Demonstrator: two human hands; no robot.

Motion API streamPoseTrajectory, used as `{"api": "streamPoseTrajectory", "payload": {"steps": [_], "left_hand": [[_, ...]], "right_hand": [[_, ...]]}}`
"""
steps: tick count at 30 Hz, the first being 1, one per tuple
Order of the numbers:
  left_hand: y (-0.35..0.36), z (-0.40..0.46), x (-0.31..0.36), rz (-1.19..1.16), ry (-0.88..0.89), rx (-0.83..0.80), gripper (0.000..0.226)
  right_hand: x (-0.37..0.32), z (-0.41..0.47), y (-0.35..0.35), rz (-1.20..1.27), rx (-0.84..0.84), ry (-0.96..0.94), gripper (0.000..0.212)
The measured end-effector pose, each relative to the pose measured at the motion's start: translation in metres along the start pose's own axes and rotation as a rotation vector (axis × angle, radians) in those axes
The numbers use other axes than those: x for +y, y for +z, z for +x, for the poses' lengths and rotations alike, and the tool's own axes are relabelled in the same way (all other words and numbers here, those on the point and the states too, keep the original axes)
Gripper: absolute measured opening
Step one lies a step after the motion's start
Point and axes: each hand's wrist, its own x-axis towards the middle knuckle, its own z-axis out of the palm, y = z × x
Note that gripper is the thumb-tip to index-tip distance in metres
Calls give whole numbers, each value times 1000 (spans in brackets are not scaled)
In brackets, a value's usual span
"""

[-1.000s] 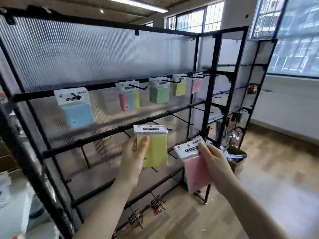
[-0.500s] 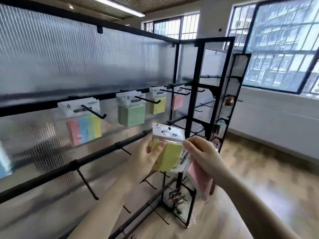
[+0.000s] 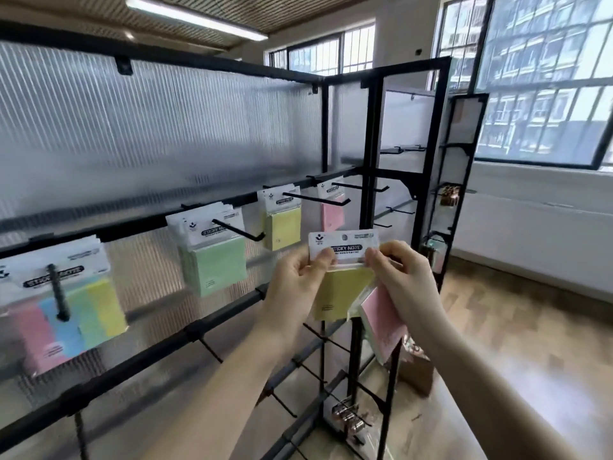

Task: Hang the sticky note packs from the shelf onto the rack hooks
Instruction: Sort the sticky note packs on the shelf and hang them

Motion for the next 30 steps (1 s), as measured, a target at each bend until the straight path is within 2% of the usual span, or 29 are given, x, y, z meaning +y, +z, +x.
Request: {"api": "streamPoseTrajectory", "payload": {"steps": [5, 13, 17, 22, 30], "left_hand": [[31, 46, 3, 1, 13, 169, 46], [61, 92, -11, 60, 97, 372, 26], [69, 98, -16, 162, 134, 473, 28], [74, 95, -16, 233, 156, 563, 16], [80, 97, -18, 267, 166, 682, 13]], "right_hand": [[19, 50, -5, 53, -49, -30, 21], [51, 119, -6, 172, -181, -98, 36], [66, 140, 2, 214, -294, -120, 36], [75, 151, 10, 292, -420, -147, 36], [78, 162, 15, 356, -522, -148, 33]]}}
